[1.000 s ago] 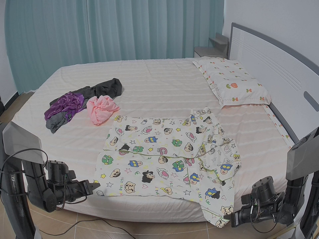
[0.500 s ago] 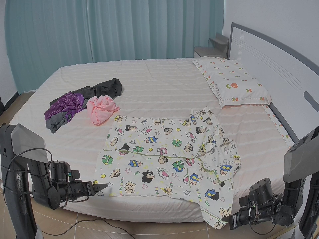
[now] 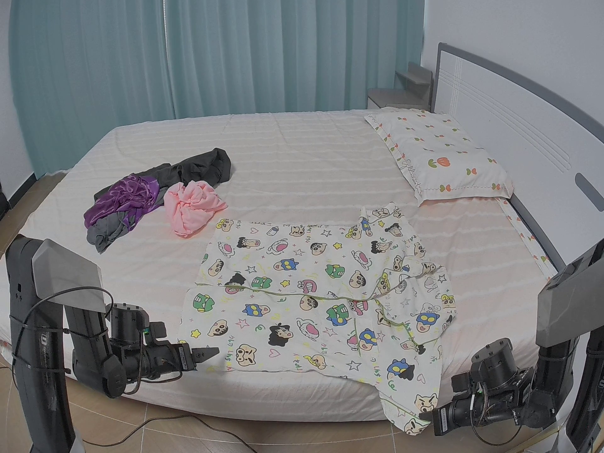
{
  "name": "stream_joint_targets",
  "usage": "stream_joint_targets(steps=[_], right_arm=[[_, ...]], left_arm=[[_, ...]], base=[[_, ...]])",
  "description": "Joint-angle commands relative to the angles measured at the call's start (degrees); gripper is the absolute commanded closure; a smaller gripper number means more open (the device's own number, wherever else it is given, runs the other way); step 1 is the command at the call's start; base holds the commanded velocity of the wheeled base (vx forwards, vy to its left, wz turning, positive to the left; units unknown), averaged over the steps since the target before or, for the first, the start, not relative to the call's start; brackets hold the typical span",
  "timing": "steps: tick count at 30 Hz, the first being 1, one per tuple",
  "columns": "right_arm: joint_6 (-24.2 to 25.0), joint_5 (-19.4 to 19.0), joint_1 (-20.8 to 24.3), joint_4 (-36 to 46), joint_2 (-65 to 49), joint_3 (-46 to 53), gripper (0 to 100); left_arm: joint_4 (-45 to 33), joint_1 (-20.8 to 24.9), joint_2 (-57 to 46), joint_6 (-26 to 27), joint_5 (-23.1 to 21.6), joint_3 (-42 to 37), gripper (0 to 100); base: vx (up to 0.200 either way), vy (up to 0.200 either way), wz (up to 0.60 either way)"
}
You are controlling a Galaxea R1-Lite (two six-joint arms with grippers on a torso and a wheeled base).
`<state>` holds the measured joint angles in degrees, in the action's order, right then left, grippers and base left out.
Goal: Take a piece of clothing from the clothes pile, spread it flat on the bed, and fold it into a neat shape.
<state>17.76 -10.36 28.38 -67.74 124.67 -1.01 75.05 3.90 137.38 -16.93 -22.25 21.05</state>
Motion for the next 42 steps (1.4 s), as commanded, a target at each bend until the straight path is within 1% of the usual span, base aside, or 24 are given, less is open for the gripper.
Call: stream_joint_targets(steps=[1,4,5,13,20,25,28,30,32,35,42], right_arm=[[-0.01,-0.01,0.1,-0.02,0.04,1.01,100],[0.08,-0.01,0.01,-0.02,0.04,1.01,100],[0.08,-0.01,0.01,-0.02,0.04,1.01,100],[0.08,-0.01,0.01,0.07,0.04,1.01,100],[0.17,0.25,0.01,0.42,-0.31,1.01,100],[0.34,3.15,0.89,0.95,-1.54,1.01,100],[0.34,3.33,1.59,2.79,-3.3,1.01,100],[0.34,3.33,1.68,3.76,-4.0,1.01,100],[0.26,3.42,1.94,5.25,-5.14,1.01,100],[0.17,3.42,2.03,6.75,-5.49,1.01,100],[0.17,3.33,2.82,8.77,-6.46,1.01,100]], left_arm=[[-0.07,0.05,0.44,-0.03,0.1,0.22,0],[-0.16,0.05,0.44,-0.03,0.1,0.22,0],[-0.07,0.05,0.44,-0.03,0.1,0.22,100],[0.01,-0.74,0.35,0.06,0.1,-0.93,100],[0.45,-1.26,-0.18,1.2,0.1,-2.77,100],[2.65,-2.85,-0.44,2.34,0.1,-3.83,100],[3.35,-4.43,-0.35,2.61,0.19,-4.27,100],[3.35,-5.22,-0.18,3.49,0.19,-4.27,100],[3.0,-6.98,0.26,6.91,0.1,-4.62,100],[3.35,-7.07,0.09,8.06,-0.08,-6.29,100],[3.44,-6.63,-0.27,8.06,-0.16,-7.08,100]], base=[[0.0,0.0,0.0],[0.0,0.0,0.0],[0.0,0.0,0.0],[0.0,0.0,0.0],[0.0,0.0,0.0],[0.0,0.0,0.0],[0.0,0.0,0.0],[0.0,0.0,0.0],[0.0,0.0,0.0],[0.0,0.0,0.0],[0.0,0.0,0.0]])
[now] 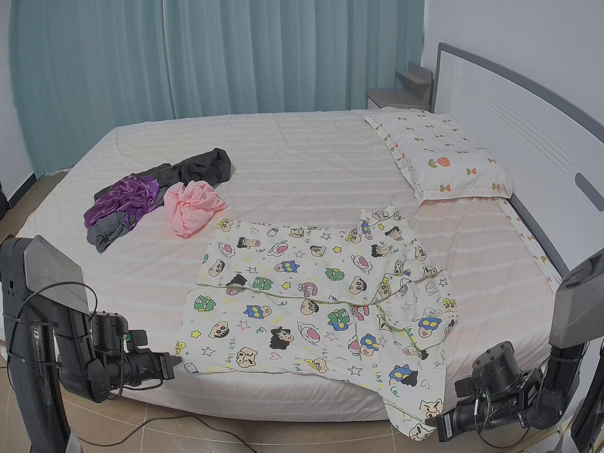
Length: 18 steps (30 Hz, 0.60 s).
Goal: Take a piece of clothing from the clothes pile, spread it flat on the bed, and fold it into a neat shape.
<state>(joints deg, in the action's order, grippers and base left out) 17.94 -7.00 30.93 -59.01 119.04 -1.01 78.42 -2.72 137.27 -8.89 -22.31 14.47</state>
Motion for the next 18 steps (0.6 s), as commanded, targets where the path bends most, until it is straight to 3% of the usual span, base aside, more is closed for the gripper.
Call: stream_joint_targets(steps=[1,10,11,18], right_arm=[[-0.01,-0.03,0.27,-0.05,-0.74,1.01,100],[-0.01,-0.03,0.27,-0.22,-0.65,1.01,100],[-0.01,-0.03,0.36,-0.31,-0.65,1.01,100],[0.07,-0.12,0.36,-0.49,-0.56,1.01,100]], left_arm=[[0.06,-0.01,-0.16,0.01,-0.1,-0.5,100],[0.06,0.61,0.19,-0.08,-1.25,0.12,100],[0.06,0.61,0.19,-0.08,-1.25,0.21,0],[0.06,0.87,0.37,0.01,-1.33,0.56,0]], base=[[0.0,0.0,0.0],[0.0,0.0,0.0],[0.0,0.0,0.0],[0.0,0.0,0.0]])
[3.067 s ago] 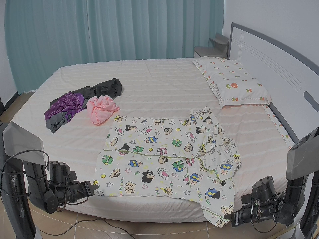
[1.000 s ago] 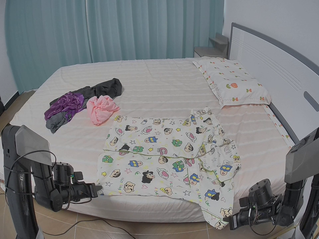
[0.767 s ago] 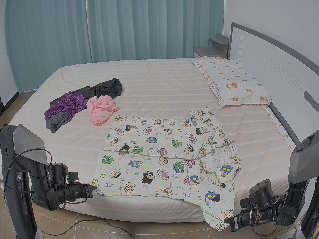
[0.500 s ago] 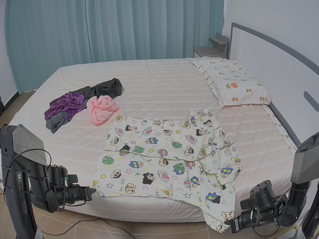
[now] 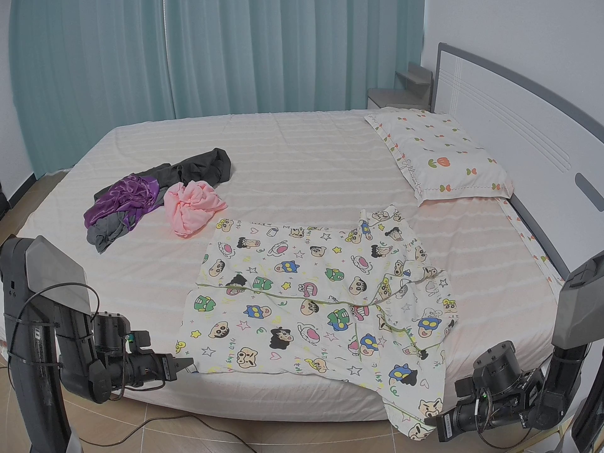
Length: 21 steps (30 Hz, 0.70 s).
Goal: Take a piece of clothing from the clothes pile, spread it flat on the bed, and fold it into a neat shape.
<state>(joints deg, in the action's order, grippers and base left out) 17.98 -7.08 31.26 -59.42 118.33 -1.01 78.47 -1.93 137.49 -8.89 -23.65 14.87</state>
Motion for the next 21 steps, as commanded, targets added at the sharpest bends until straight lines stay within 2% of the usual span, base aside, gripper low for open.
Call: stream_joint_targets(steps=[1,7,11,16,17,21], right_arm=[[0.04,-0.12,0.03,-0.09,0.14,1.01,100],[0.04,-0.12,0.03,-0.09,0.14,1.01,100],[-0.05,-0.12,0.12,-0.09,-0.12,1.01,100],[0.04,-0.12,0.21,-0.17,-0.21,1.01,100],[-0.05,-0.12,0.21,-0.26,-0.21,1.01,100],[-0.05,-0.12,0.21,-0.26,-0.21,1.01,100]], left_arm=[[0.02,0.34,0.15,0.01,0.01,0.42,0],[-0.07,2.63,0.94,0.01,0.1,2.18,0],[-0.95,6.41,1.73,-0.25,0.89,4.46,0],[-1.21,7.02,2.17,-0.43,1.68,5.08,0],[-1.21,7.02,2.17,-0.43,1.68,4.9,100],[-1.21,6.85,2.08,-0.43,1.76,4.29,100]], base=[[0.0,0.0,0.0],[0.0,0.0,0.0],[0.0,0.0,0.0],[0.0,0.0,0.0],[0.0,0.0,0.0],[0.0,0.0,0.0]])
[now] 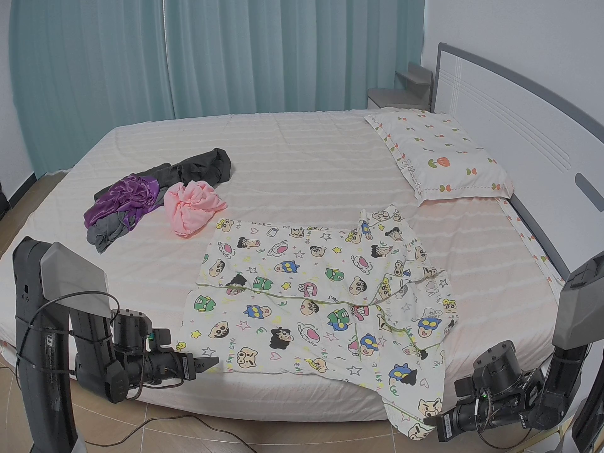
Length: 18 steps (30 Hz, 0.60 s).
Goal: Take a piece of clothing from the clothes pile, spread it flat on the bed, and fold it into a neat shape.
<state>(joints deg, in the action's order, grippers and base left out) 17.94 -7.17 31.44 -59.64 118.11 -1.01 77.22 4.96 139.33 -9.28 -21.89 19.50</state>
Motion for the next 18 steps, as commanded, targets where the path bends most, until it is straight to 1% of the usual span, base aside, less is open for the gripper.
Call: stream_joint_targets(steps=[1,9,15,18], right_arm=[[-0.01,-0.04,0.03,-0.04,0.01,1.01,100],[0.07,0.05,-0.06,-0.57,-0.43,1.01,100],[0.07,0.22,-0.06,0.22,-1.22,1.01,100],[-0.01,0.14,0.2,1.98,-2.1,1.01,100]], left_arm=[[0.04,-0.22,0.24,-0.04,0.01,-0.7,100],[0.48,-2.41,-0.55,-0.04,0.01,-2.01,100],[0.57,-3.73,-3.01,-0.13,-0.17,-4.56,100],[0.66,-4.26,-4.15,-0.13,-0.17,-6.06,100]], base=[[0.0,0.0,0.0],[0.0,0.0,0.0],[0.0,0.0,0.0],[0.0,0.0,0.0]])
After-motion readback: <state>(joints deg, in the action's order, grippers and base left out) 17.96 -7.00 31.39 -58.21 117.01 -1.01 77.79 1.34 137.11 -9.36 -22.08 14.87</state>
